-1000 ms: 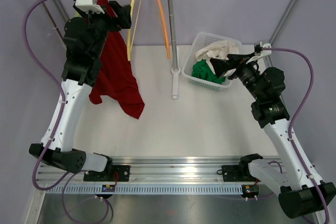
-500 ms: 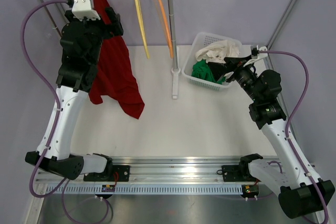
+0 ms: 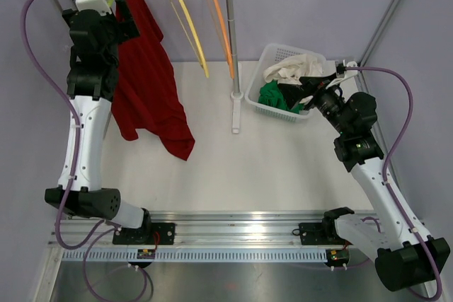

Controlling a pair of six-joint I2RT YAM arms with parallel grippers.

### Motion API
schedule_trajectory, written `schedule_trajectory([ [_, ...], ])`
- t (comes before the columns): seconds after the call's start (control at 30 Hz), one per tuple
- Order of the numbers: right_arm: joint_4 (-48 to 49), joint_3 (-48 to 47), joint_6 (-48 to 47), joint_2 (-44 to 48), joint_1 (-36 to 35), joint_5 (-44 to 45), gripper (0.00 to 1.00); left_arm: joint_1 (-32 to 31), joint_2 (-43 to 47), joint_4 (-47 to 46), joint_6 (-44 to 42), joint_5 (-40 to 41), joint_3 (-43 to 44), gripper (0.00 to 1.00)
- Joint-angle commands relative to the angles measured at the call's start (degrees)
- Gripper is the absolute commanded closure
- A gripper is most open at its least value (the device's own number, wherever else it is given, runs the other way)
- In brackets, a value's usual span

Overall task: Remove the t-shirt from the hanger
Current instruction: Grab a hanger with a tshirt on it with the left arm

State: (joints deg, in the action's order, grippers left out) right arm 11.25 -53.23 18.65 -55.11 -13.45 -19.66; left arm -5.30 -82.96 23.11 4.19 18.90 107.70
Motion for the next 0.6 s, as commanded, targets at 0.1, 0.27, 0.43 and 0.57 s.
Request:
schedule_trajectory([
  [0.1,2.73,-1.44,0.86,0.27,-0.17,-2.22,0.0,4.15,-7.04,4.22,1.0,-2.9,10.5,0.01],
  [0.27,3.26,-1.52,1.65,-0.26,-0.17,-3.28,0.0,5.47,-7.48,1.76,0.56,-2.63,9.2,0.01],
  [0.43,3.43,-1.52,2.09,-0.52,-0.17,-3.89,0.01,10.74,-8.53,1.41,3.02,-7.99,8.23,0.09],
  [0.57,3.43,-1.35,2.09,-0.08,-0.17,-3.9,0.01,11.28,-9.59,0.71,3.9,-11.25,8.31,0.22],
])
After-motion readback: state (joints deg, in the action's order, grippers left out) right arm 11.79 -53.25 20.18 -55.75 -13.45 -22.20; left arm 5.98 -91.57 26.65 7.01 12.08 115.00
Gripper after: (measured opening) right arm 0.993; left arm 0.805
